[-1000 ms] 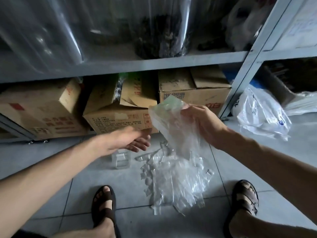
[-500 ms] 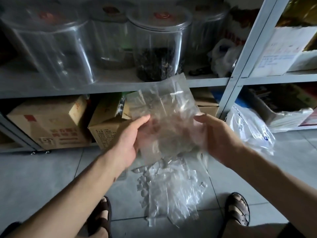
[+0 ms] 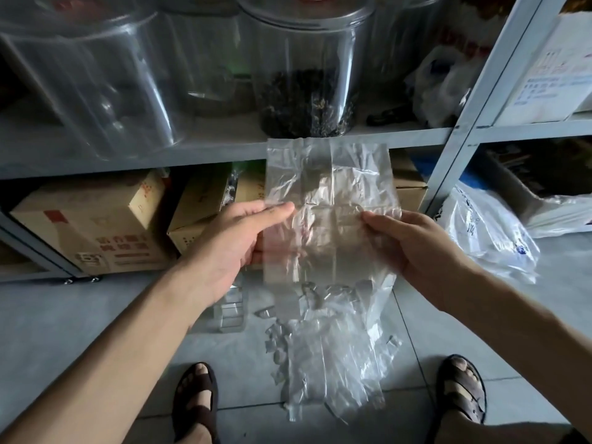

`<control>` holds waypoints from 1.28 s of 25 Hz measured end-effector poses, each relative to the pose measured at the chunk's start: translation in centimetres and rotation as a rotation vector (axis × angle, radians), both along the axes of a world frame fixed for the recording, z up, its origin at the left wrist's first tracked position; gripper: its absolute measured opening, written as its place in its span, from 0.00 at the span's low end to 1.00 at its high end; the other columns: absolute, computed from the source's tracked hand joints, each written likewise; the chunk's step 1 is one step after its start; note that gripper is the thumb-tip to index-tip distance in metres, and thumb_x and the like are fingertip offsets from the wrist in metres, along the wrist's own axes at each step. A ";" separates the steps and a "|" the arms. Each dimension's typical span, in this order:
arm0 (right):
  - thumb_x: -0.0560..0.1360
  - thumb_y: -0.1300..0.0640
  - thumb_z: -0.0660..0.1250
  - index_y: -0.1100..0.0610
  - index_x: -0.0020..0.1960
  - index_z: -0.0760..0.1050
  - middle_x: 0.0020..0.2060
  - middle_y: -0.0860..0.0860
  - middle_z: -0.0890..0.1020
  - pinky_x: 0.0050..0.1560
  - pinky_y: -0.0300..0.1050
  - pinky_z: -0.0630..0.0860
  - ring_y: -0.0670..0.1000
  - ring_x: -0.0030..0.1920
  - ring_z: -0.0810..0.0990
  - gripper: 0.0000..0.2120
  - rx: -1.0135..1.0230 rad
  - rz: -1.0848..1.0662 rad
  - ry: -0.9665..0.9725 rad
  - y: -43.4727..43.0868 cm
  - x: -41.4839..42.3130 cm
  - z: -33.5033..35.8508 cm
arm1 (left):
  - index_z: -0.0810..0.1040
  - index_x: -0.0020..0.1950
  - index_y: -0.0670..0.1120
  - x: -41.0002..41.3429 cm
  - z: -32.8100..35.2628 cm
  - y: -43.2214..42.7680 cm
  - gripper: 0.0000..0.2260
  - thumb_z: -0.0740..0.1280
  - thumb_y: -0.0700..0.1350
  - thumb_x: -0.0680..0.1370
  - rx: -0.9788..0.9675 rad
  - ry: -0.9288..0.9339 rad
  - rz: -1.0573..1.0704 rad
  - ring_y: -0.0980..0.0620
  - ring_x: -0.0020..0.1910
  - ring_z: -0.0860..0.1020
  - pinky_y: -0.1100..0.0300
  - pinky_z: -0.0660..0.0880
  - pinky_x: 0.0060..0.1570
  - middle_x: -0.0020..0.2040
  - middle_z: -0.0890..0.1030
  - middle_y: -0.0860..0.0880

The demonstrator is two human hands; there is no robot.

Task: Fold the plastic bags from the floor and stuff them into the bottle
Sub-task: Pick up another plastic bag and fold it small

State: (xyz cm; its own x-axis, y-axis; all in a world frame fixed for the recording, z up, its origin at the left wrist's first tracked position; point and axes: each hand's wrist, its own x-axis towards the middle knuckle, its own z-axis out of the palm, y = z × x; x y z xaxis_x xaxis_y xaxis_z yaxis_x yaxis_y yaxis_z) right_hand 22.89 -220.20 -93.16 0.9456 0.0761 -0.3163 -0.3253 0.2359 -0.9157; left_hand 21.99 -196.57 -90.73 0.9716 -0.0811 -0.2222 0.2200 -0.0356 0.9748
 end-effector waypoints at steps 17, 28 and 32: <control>0.76 0.59 0.71 0.52 0.67 0.74 0.43 0.57 0.86 0.47 0.45 0.83 0.53 0.43 0.85 0.20 -0.288 -0.084 -0.229 -1.4 -1.5 0.6 | 0.78 0.57 0.41 0.1 0.1 -0.7 0.09 0.68 0.35 0.78 0.005 -0.102 0.150 0.44 0.43 0.86 0.60 0.81 0.37 0.45 0.86 0.39; 0.75 0.67 0.70 0.59 0.48 0.83 0.40 0.53 0.86 0.48 0.38 0.81 0.48 0.42 0.84 0.06 -0.180 -0.088 -0.314 -1.3 -1.2 0.3 | 0.75 0.66 0.51 0.8 -1.0 -0.6 0.19 0.73 0.43 0.76 0.094 -0.108 0.220 0.42 0.52 0.84 0.42 0.78 0.58 0.51 0.85 0.41; 0.74 0.68 0.70 0.59 0.51 0.82 0.40 0.53 0.86 0.45 0.37 0.79 0.48 0.42 0.84 0.08 -0.156 -0.088 -0.324 -1.4 -1.1 0.2 | 0.82 0.56 0.50 0.7 -0.6 -0.6 0.12 0.74 0.39 0.74 0.095 -0.197 0.201 0.45 0.50 0.84 0.50 0.78 0.54 0.46 0.86 0.43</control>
